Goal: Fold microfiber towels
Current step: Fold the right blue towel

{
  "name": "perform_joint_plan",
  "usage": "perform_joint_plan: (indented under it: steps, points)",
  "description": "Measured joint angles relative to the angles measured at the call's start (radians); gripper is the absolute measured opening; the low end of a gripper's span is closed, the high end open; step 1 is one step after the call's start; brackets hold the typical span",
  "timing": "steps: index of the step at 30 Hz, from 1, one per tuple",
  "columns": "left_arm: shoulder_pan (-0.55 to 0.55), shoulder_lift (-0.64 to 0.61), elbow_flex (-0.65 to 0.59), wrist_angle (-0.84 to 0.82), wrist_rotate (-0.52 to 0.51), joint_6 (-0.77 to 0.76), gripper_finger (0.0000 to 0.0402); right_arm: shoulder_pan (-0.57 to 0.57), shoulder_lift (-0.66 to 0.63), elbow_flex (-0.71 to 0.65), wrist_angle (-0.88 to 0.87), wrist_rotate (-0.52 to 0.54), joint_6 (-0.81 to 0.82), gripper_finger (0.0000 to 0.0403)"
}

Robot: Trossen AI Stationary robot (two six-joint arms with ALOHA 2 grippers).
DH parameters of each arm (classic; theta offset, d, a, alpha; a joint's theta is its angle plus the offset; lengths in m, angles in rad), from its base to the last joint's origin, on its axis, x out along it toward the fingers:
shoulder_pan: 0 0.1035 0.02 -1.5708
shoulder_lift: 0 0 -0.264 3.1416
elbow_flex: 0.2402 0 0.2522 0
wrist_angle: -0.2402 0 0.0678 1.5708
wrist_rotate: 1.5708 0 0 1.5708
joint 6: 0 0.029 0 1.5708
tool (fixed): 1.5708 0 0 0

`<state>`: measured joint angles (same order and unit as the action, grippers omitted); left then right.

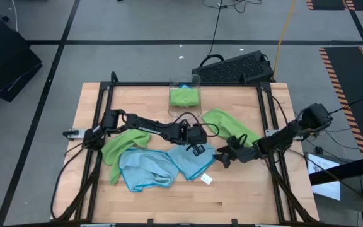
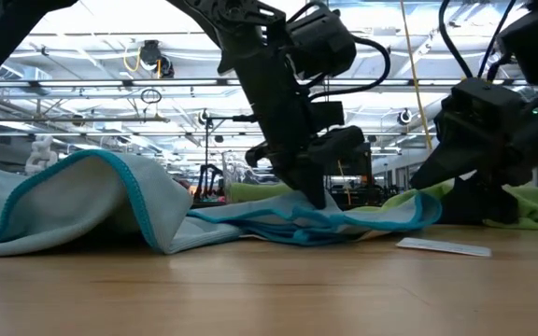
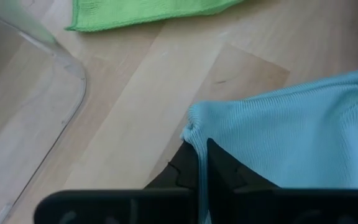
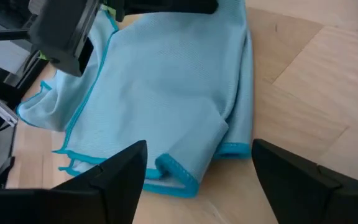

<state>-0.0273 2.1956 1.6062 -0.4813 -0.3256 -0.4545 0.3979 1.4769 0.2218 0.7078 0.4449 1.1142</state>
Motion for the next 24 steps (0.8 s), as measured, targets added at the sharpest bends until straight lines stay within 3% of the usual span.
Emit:
perform_joint_plan:
  steps: [4,10,13,19,24]
  points:
    - [-0.001,0.0,0.0,0.015,0.001,0.0,0.0021,-0.048,0.0,0.012,-0.031,-0.005,0.003,0.0283]
    - [-0.001,0.0,0.0,0.016,0.007,0.001,0.0012,-0.083,0.023,0.166,-0.359,-0.046,-0.024,0.0278]
    - [-0.001,0.0,0.0,0.019,0.008,0.009,0.0006,-0.083,0.04,0.21,-0.405,-0.052,-0.071,0.0266]
    - [-0.001,0.0,0.0,0.016,0.008,0.018,0.0021,-0.08,0.042,0.23,-0.446,-0.061,-0.06,0.0211]
    - [-0.002,0.0,0.0,0.049,0.01,0.051,0.0007,-0.069,0.058,0.23,-0.456,-0.047,-0.071,0.0146]
